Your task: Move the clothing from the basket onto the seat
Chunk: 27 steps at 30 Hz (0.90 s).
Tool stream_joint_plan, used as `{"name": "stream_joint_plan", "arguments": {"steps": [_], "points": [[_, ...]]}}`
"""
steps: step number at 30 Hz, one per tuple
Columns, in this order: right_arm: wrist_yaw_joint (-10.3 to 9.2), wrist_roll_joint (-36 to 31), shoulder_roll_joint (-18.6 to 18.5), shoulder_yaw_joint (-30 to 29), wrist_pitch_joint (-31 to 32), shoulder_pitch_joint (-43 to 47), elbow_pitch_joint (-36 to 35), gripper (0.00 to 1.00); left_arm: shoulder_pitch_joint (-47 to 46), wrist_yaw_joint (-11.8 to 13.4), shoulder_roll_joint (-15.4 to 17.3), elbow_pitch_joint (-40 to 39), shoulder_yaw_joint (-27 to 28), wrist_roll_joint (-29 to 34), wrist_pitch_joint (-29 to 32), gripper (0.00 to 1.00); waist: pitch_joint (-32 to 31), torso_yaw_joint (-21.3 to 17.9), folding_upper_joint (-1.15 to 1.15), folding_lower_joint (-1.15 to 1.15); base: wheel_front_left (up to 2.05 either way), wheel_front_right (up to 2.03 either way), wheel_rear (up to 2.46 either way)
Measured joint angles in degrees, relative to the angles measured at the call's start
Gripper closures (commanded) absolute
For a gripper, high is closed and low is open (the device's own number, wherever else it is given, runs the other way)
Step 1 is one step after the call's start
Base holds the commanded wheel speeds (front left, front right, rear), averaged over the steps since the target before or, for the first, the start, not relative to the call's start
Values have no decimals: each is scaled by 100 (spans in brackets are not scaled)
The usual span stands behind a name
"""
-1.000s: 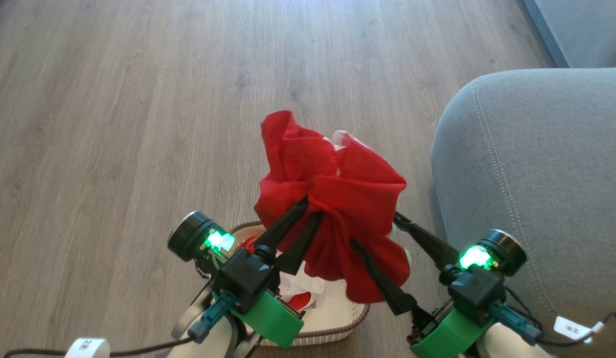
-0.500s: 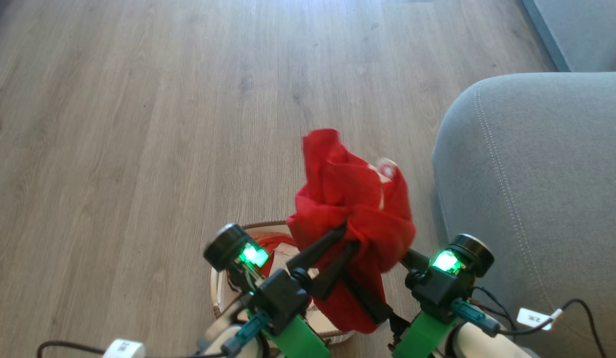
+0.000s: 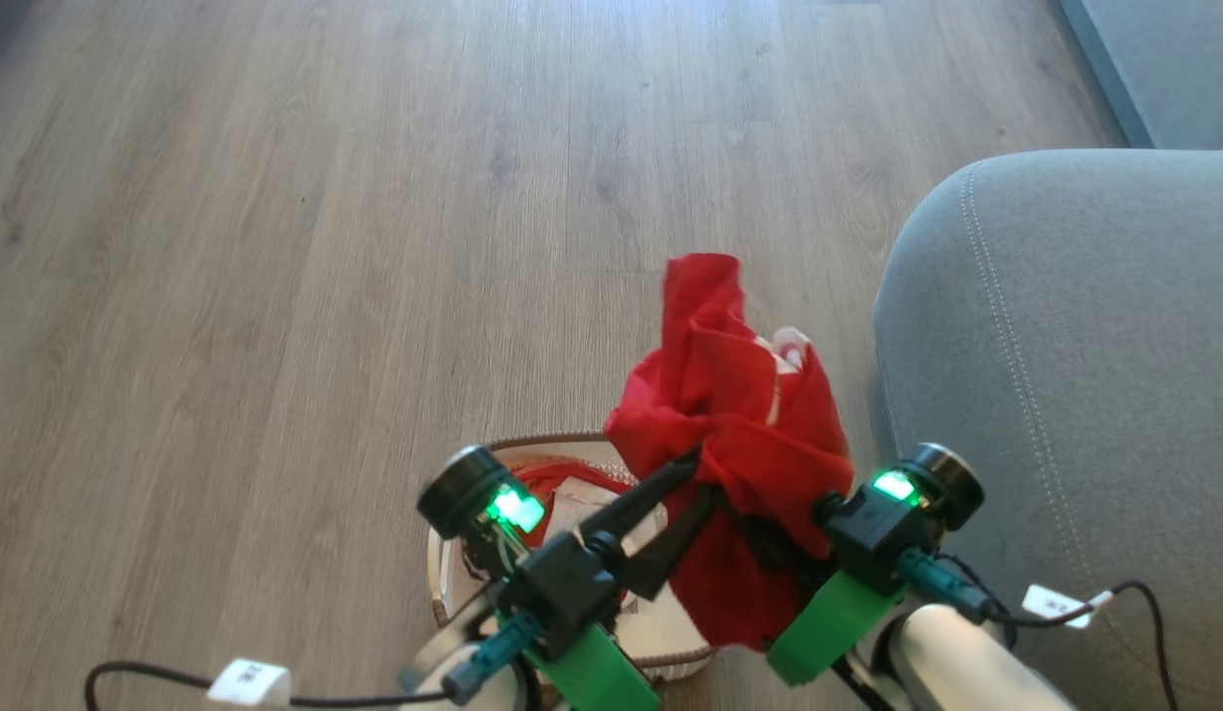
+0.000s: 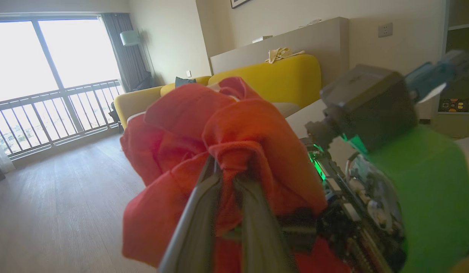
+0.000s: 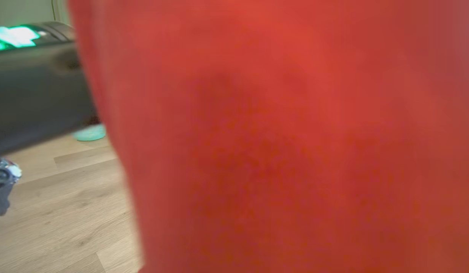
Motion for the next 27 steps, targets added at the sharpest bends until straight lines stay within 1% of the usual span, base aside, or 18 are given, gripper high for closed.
{"name": "stream_joint_plan", "arguments": {"steps": [2,8,14,21,22,23,24,25,27], "points": [[0,5,14,-167,0,4,-16,100,2,0,-1,9,133,-20,0,100,21,5,0,0,0,0,0],[0,71,34,-399,0,13,-86,100,19,-1,-29,101,339,-77,0,100,26,-3,0,0,0,0,0],[1,281,156,-557,0,26,-148,100,162,-3,-158,307,673,-119,0,100,16,-14,0,0,0,0,0],[5,359,230,-747,1,49,-175,100,168,-4,-212,534,668,-137,-1,100,13,-49,0,0,0,0,0],[8,358,236,-777,1,60,-175,100,168,-4,-211,546,660,-138,-2,79,14,-51,0,0,0,0,0],[4,358,245,-838,1,74,-175,100,169,-2,-203,569,659,-138,-1,55,15,-52,0,0,0,0,0],[1,357,238,-921,1,90,-175,100,170,-2,-179,597,662,-140,-1,29,16,-53,0,0,0,0,0],[0,354,236,-1007,1,113,-175,100,174,-2,-154,619,667,-138,-1,0,17,-51,0,0,0,0,0],[0,338,236,-1117,1,135,-175,100,194,-1,-107,686,667,-138,-1,0,24,-43,0,0,0,0,0]]}}
